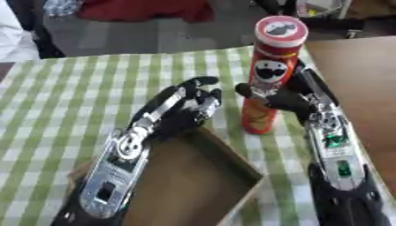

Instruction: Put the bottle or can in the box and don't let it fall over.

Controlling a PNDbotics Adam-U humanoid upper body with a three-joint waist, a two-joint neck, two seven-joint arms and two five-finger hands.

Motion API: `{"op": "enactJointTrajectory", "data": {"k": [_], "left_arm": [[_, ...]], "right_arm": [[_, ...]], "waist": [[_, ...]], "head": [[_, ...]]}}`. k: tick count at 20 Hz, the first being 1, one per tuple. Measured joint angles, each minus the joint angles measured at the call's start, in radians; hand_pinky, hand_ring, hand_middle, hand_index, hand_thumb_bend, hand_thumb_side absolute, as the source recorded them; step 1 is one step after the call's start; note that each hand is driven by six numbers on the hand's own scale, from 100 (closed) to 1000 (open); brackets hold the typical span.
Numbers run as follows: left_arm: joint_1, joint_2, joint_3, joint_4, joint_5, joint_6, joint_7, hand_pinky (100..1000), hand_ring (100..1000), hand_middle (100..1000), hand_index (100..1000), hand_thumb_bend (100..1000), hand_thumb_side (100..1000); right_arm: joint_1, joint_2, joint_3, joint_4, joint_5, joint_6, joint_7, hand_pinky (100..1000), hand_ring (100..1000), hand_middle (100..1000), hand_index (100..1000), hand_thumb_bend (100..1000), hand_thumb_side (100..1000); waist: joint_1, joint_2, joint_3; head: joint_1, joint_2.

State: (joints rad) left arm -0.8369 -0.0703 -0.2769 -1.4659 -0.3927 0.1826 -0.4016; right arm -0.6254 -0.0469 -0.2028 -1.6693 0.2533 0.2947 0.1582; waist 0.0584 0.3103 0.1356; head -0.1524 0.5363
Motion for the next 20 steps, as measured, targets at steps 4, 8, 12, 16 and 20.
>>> {"op": "enactJointTrajectory", "data": {"k": [4, 8, 12, 16, 20], "left_arm": [[-0.008, -0.002, 0.009, 0.008, 0.008, 0.000, -0.001, 1000, 893, 414, 932, 100, 827], [-0.009, -0.002, 0.014, 0.016, 0.015, 0.000, -0.003, 1000, 894, 416, 929, 100, 831], [-0.009, -0.003, 0.017, 0.024, 0.025, 0.001, -0.004, 1000, 896, 423, 927, 100, 843], [-0.009, -0.010, 0.017, 0.027, 0.036, 0.002, -0.005, 1000, 899, 430, 945, 100, 843], [-0.009, -0.010, 0.017, 0.029, 0.043, 0.000, -0.009, 1000, 909, 474, 997, 100, 858]], "right_arm": [[-0.012, 0.003, -0.001, 0.013, -0.001, -0.004, 0.009, 1000, 994, 1000, 1000, 779, 183], [-0.017, 0.008, -0.006, 0.023, -0.003, -0.003, 0.016, 1000, 959, 1000, 1000, 753, 157], [-0.018, 0.009, -0.006, 0.026, -0.011, -0.005, 0.026, 1000, 885, 1000, 945, 701, 107], [-0.018, 0.009, -0.006, 0.026, -0.025, -0.003, 0.038, 1000, 843, 955, 898, 678, 100], [-0.017, 0.012, -0.008, 0.026, -0.040, -0.004, 0.045, 1000, 797, 900, 846, 525, 100]], "waist": [[0.001, 0.004, 0.000], [0.001, 0.004, -0.001], [0.004, 0.004, -0.003], [0.005, 0.004, -0.005], [0.006, 0.004, -0.005]], "head": [[0.001, -0.002], [0.001, -0.003], [0.001, -0.003], [0.001, -0.003], [0.001, -0.003]]}}
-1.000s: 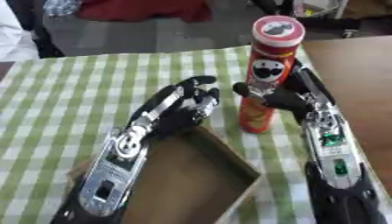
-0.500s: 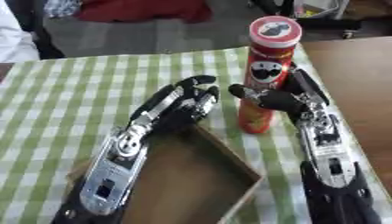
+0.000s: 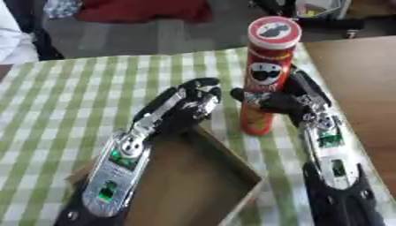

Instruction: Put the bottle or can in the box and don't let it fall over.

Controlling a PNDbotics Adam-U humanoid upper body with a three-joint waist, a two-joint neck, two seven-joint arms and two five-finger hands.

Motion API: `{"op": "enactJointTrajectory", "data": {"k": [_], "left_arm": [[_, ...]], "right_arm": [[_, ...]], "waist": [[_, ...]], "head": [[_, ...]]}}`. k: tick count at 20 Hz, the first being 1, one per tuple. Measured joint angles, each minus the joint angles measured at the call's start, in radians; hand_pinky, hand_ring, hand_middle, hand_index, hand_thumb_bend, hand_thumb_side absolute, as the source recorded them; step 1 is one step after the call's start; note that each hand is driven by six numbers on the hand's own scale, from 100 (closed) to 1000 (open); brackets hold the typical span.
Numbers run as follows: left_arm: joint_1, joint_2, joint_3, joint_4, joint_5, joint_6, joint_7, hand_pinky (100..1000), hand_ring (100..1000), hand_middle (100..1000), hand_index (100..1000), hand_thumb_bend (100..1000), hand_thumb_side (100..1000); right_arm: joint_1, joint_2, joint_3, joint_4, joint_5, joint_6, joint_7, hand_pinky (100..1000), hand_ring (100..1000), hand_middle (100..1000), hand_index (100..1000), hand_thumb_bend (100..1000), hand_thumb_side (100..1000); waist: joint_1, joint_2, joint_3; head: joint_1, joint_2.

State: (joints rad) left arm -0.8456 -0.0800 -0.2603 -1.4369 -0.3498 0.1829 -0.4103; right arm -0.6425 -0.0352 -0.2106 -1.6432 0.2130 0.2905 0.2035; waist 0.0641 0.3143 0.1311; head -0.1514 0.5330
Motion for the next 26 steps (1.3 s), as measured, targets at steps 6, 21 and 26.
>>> {"op": "enactJointTrajectory", "data": {"k": [6, 21, 26], "left_arm": [[0.002, 0.000, 0.003, -0.025, 0.016, -0.012, 0.010, 1000, 941, 561, 985, 100, 853], [0.041, 0.055, 0.129, -0.365, 0.167, 0.055, 0.202, 1000, 1000, 871, 939, 100, 728], [0.076, 0.133, 0.197, -0.515, 0.317, 0.090, 0.355, 1000, 1000, 850, 920, 100, 719]], "right_arm": [[0.000, 0.005, -0.006, 0.000, -0.026, -0.001, -0.006, 1000, 739, 841, 797, 306, 107], [0.001, 0.003, -0.023, -0.002, -0.068, 0.014, -0.088, 1000, 610, 730, 672, 100, 100], [0.002, -0.006, -0.029, -0.005, -0.091, 0.001, -0.133, 1000, 579, 685, 620, 100, 100]], "waist": [[0.000, 0.000, 0.006], [-0.001, -0.002, 0.030], [0.000, -0.012, 0.045]], "head": [[0.000, 0.000], [-0.024, 0.002], [-0.040, 0.011]]}}
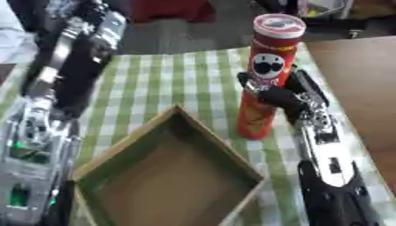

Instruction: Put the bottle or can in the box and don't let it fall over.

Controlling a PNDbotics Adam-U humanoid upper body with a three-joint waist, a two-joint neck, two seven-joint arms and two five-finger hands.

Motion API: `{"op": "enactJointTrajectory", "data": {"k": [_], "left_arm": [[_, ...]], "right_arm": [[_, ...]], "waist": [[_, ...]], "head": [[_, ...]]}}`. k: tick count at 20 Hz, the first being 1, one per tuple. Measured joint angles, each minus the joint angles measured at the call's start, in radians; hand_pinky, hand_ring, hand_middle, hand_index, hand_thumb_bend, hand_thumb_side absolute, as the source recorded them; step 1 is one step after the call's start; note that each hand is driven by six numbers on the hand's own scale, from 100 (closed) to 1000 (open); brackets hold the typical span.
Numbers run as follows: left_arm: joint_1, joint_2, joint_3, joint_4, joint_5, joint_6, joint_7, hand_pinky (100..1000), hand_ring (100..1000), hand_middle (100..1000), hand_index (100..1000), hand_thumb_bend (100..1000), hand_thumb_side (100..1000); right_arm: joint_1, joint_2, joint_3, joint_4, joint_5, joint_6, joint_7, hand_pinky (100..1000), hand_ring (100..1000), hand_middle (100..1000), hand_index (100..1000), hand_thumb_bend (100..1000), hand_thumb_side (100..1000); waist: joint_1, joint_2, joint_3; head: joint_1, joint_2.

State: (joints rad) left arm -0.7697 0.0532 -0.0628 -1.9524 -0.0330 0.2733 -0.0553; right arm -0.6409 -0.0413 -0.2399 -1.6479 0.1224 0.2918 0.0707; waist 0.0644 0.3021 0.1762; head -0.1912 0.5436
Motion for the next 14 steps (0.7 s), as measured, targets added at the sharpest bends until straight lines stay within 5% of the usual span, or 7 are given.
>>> {"op": "enactJointTrajectory", "data": {"k": [9, 10, 11, 14], "left_arm": [[0.096, 0.102, 0.073, -0.027, 0.093, -0.035, 0.149, 1000, 1000, 837, 903, 100, 719], [0.107, 0.112, 0.080, -0.027, 0.100, -0.041, 0.161, 1000, 1000, 839, 902, 100, 827], [0.120, 0.123, 0.088, -0.028, 0.106, -0.048, 0.174, 1000, 1000, 840, 901, 100, 720], [0.155, 0.151, 0.106, -0.028, 0.123, -0.068, 0.211, 1000, 1000, 838, 898, 100, 720]], "right_arm": [[-0.019, -0.023, 0.001, -0.008, -0.019, -0.091, -0.071, 1000, 496, 590, 508, 100, 100], [-0.025, -0.028, 0.001, -0.009, -0.023, -0.100, -0.077, 1000, 493, 586, 505, 100, 100], [-0.032, -0.033, 0.002, -0.010, -0.028, -0.108, -0.081, 1000, 490, 584, 503, 100, 100], [-0.051, -0.048, 0.008, -0.014, -0.045, -0.121, -0.094, 1000, 487, 579, 499, 100, 100]], "waist": [[-0.012, -0.005, 0.013], [-0.014, -0.009, 0.015], [-0.016, -0.011, 0.016], [-0.021, -0.013, 0.018]], "head": [[-0.014, 0.013], [-0.016, 0.017], [-0.019, 0.018], [-0.026, 0.022]]}}
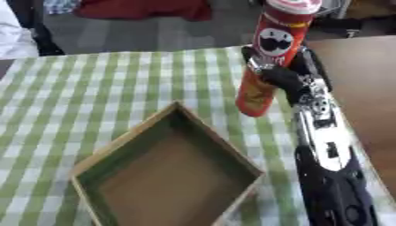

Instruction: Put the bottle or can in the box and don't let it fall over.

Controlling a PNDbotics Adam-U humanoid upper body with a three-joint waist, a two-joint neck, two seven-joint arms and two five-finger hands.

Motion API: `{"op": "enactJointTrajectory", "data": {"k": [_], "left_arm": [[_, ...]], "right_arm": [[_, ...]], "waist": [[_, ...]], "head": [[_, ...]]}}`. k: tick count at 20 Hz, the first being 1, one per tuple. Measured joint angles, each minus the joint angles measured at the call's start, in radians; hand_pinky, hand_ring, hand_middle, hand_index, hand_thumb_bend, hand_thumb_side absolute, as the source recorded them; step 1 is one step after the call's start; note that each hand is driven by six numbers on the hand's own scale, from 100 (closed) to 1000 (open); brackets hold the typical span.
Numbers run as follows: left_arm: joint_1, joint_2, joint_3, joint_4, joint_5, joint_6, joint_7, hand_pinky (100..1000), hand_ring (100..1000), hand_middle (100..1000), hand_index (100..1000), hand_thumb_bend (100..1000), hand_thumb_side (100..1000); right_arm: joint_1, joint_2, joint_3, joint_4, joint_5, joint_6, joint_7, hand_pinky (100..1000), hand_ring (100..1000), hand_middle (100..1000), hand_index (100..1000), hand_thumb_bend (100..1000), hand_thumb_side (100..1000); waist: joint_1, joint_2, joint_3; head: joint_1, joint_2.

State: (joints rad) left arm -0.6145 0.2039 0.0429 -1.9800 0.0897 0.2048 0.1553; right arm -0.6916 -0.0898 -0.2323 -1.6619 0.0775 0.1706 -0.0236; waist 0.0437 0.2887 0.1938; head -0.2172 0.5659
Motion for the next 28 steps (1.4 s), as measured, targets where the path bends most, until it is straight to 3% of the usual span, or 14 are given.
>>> {"op": "enactJointTrajectory", "data": {"k": [11, 20, 28], "left_arm": [[0.075, 0.035, 0.017, 0.000, 0.018, -0.017, 0.055, 1000, 1000, 829, 887, 100, 725], [0.100, 0.042, 0.021, 0.000, 0.018, -0.013, 0.066, 1000, 1000, 822, 882, 100, 728], [0.111, 0.042, 0.021, 0.000, 0.017, -0.014, 0.065, 1000, 1000, 820, 880, 100, 724]], "right_arm": [[-0.042, -0.061, 0.084, -0.060, -0.132, 0.009, 0.007, 991, 478, 565, 490, 100, 100], [-0.046, -0.153, 0.232, -0.169, -0.380, 0.110, 0.032, 985, 479, 570, 494, 100, 100], [-0.003, -0.190, 0.344, -0.244, -0.478, 0.168, 0.111, 984, 478, 577, 498, 100, 100]], "waist": [[-0.018, -0.027, -0.003], [-0.027, -0.041, -0.015], [-0.038, -0.068, -0.026]], "head": [[-0.011, 0.025], [-0.008, 0.046], [0.005, 0.074]]}}
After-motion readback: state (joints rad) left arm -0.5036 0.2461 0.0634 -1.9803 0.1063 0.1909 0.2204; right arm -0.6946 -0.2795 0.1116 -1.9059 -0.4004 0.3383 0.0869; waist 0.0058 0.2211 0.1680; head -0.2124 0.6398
